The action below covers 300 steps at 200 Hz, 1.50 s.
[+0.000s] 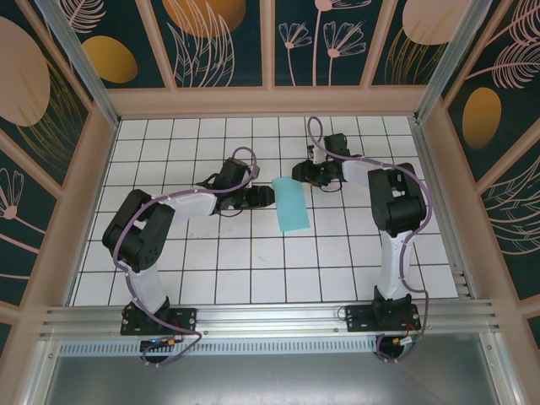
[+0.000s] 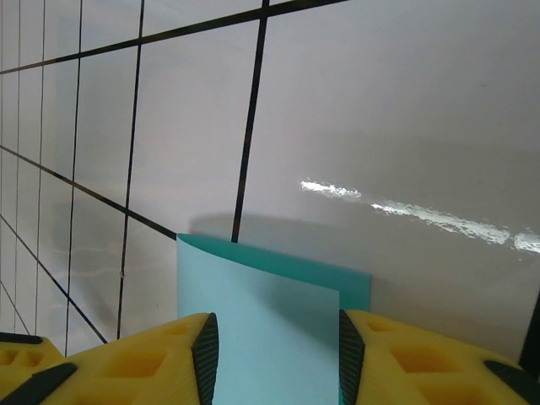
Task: Fold a paper plane with a square sheet of paper (fold left side to right side)
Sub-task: Fold the triangle a second time at the center of the table.
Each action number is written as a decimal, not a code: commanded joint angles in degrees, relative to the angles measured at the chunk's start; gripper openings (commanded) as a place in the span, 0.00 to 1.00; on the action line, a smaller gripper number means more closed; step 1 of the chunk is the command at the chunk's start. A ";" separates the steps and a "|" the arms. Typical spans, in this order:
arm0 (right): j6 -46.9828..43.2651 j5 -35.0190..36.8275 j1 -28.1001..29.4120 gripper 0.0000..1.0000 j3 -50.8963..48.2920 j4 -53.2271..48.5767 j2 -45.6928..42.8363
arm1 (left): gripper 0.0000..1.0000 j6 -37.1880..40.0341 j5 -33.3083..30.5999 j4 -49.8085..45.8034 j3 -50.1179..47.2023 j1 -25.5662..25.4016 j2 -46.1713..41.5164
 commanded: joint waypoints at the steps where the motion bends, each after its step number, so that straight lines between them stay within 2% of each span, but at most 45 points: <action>1: -0.58 -2.37 -0.04 0.42 -0.36 0.99 -0.25 | 0.61 -0.19 -0.53 0.53 -0.05 -0.07 -1.39; 106: 1.13 -6.89 -0.33 0.38 -10.00 2.66 -7.76 | 0.61 3.17 -1.49 0.48 -1.38 -0.77 -4.66; 161: 3.53 -8.30 -0.30 0.36 -12.82 2.96 -10.37 | 0.62 8.67 -3.43 2.43 -3.13 -3.83 -9.43; 228: 9.41 -9.69 -0.54 0.24 -11.99 -2.53 -11.80 | 0.64 14.67 -10.92 4.35 -5.86 -14.22 -12.21; 275: 10.14 -9.73 -0.51 0.24 -11.25 -5.21 -12.82 | 0.67 14.38 -16.46 2.33 -3.83 -20.87 -7.49; 300: 11.66 -10.69 -0.52 0.24 -11.43 -4.44 -14.10 | 0.72 15.31 -19.97 -0.70 0.98 -23.26 -3.79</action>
